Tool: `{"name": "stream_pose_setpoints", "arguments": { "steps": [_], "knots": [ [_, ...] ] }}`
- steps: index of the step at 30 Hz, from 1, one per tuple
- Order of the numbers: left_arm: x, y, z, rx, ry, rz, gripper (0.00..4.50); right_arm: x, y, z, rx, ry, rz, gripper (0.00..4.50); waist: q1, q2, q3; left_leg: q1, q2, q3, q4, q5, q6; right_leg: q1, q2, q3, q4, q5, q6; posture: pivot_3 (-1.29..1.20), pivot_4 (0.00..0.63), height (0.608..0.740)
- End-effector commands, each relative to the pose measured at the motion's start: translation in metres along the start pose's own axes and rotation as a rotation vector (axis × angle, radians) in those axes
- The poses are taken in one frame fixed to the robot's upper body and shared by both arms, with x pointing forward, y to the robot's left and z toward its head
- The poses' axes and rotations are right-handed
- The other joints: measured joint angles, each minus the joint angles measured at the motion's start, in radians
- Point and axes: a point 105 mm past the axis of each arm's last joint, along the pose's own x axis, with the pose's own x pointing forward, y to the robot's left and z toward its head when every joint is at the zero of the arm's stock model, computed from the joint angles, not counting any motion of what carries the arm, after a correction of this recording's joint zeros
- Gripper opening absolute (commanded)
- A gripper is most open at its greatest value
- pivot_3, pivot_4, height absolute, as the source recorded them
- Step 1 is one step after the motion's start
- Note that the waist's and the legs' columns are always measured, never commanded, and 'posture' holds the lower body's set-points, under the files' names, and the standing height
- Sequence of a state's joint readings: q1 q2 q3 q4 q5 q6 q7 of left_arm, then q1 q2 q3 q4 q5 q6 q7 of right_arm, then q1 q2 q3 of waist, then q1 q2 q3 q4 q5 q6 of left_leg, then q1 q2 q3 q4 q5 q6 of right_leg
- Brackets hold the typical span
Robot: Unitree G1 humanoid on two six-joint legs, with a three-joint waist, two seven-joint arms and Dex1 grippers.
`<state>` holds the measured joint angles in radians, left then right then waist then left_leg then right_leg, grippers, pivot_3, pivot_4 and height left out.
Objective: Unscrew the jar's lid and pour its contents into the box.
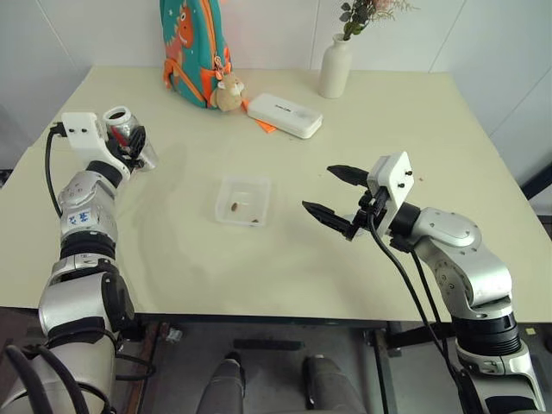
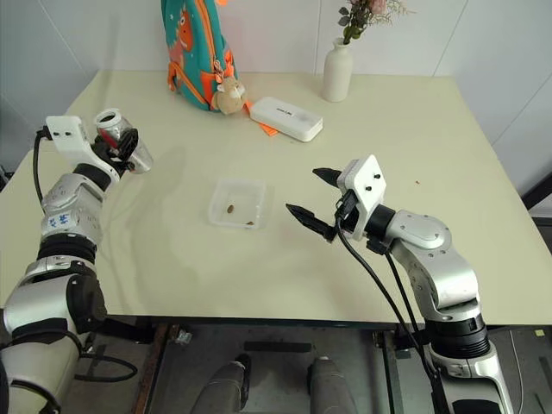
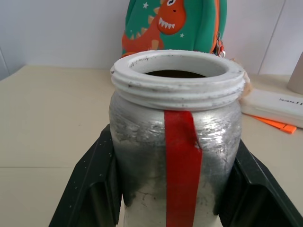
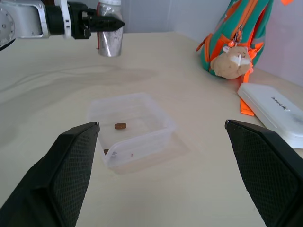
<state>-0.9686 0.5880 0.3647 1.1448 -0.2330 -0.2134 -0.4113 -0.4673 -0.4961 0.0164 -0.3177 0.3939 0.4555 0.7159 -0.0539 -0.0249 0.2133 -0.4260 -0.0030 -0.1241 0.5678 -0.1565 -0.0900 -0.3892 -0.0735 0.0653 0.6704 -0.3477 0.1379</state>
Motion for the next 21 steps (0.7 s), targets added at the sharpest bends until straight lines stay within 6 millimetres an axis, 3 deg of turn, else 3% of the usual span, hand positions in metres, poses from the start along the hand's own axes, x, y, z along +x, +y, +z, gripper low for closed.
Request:
{"name": "stream_pose_setpoints", "arguments": {
  "steps": [1, 5, 6, 12, 21],
  "knots": [
    [-0.011, 0.012, -0.008, -0.003, -0.017, 0.032, 2.04, -0.002, 0.005, 0.009, -0.046, -0.030, 0.013, 4.48, -0.001, 0.000, 0.000, 0.000, 0.000, 0.000, 0.000, 0.000, 0.000, 0.000, 0.000, 0.000, 0.000, 0.000, 0.000, 0.00, 0.150, 0.740],
    [-0.021, 0.020, -0.024, -0.029, 0.017, 0.057, 2.04, -0.002, 0.006, 0.009, -0.044, -0.031, 0.009, 4.48, 0.003, -0.001, 0.000, 0.000, 0.000, 0.000, 0.001, 0.001, 0.000, 0.000, 0.000, 0.000, 0.002, 0.000, 0.000, 0.00, 0.150, 0.740],
    [-0.024, 0.022, -0.027, -0.016, 0.026, 0.070, 2.76, -0.003, 0.006, 0.009, -0.043, -0.032, 0.010, 4.50, 0.003, -0.001, 0.000, 0.000, 0.000, 0.000, 0.001, 0.001, 0.000, 0.000, 0.000, 0.000, 0.002, 0.000, 0.000, 0.00, 0.150, 0.740],
    [-0.030, 0.024, -0.034, 0.001, 0.045, 0.059, 4.43, -0.002, 0.007, 0.009, -0.040, -0.034, 0.016, 4.50, 0.001, -0.001, 0.000, 0.000, 0.000, 0.000, 0.001, 0.001, 0.000, 0.000, 0.000, 0.000, 0.002, 0.001, 0.000, 0.00, 0.150, 0.740],
    [-0.042, 0.023, -0.021, 0.026, 0.002, -0.063, 4.49, -0.003, 0.010, 0.008, -0.046, -0.034, 0.045, 4.50, -0.002, -0.001, 0.000, 0.000, 0.000, 0.000, 0.001, 0.001, 0.000, 0.000, 0.000, 0.000, 0.002, 0.001, 0.000, 0.00, 0.150, 0.740]
  ]
}}
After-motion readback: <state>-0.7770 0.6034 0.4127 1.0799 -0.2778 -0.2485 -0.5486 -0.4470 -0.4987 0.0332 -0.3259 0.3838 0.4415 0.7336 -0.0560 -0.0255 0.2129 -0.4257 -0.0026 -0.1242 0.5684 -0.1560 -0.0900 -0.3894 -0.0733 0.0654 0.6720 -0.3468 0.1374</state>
